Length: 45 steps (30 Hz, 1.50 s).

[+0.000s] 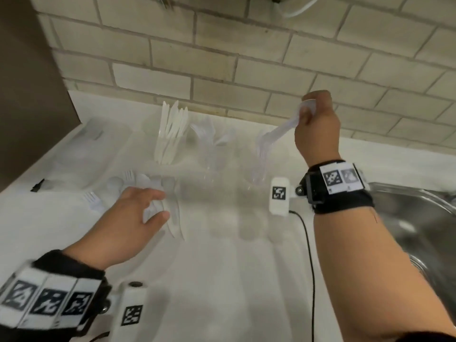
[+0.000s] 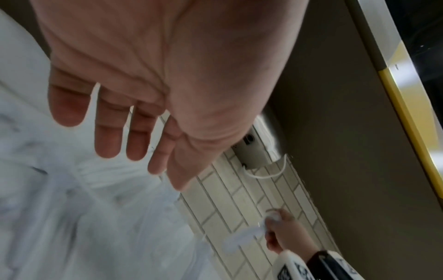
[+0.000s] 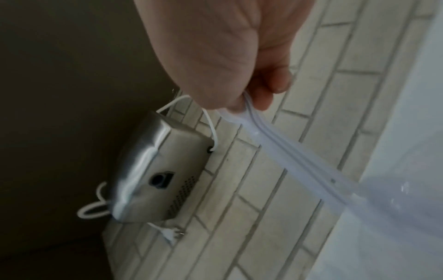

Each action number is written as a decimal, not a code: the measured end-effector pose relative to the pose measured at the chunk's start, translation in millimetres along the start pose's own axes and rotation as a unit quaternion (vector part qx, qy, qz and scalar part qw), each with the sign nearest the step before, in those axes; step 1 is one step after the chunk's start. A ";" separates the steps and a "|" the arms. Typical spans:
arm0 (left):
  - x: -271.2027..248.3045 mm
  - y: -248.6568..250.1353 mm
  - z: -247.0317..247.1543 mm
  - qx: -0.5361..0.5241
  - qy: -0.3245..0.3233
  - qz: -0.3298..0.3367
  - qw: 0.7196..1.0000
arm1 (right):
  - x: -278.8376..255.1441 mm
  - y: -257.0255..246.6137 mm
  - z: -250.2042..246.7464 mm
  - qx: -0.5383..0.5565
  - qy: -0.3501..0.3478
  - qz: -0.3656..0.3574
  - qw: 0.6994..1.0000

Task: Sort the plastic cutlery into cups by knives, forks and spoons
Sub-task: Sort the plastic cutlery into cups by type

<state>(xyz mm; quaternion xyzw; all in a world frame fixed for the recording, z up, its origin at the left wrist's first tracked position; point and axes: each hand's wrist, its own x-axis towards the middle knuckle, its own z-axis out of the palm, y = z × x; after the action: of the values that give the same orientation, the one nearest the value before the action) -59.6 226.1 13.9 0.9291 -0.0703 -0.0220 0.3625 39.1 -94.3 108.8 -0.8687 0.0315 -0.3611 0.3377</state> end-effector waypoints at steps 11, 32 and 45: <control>-26.2 -50.7 -23.7 0.013 -0.002 -0.124 0.992 | 14.3 30.0 52.8 -0.272 -0.286 0.081 0.915; 37.6 -72.7 -40.2 0.088 -0.051 -0.302 0.948 | -137.8 -96.7 161.9 -0.139 -0.555 0.099 0.814; 69.8 -58.3 -27.9 -0.073 -0.084 -0.282 0.953 | -143.1 -113.0 205.8 -0.240 -0.532 0.049 0.810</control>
<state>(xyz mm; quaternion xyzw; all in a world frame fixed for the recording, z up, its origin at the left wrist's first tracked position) 18.7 277.0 -4.3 0.8771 0.1664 -0.2060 0.4008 45.7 151.4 -14.3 -0.9757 -0.0248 0.1937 0.0994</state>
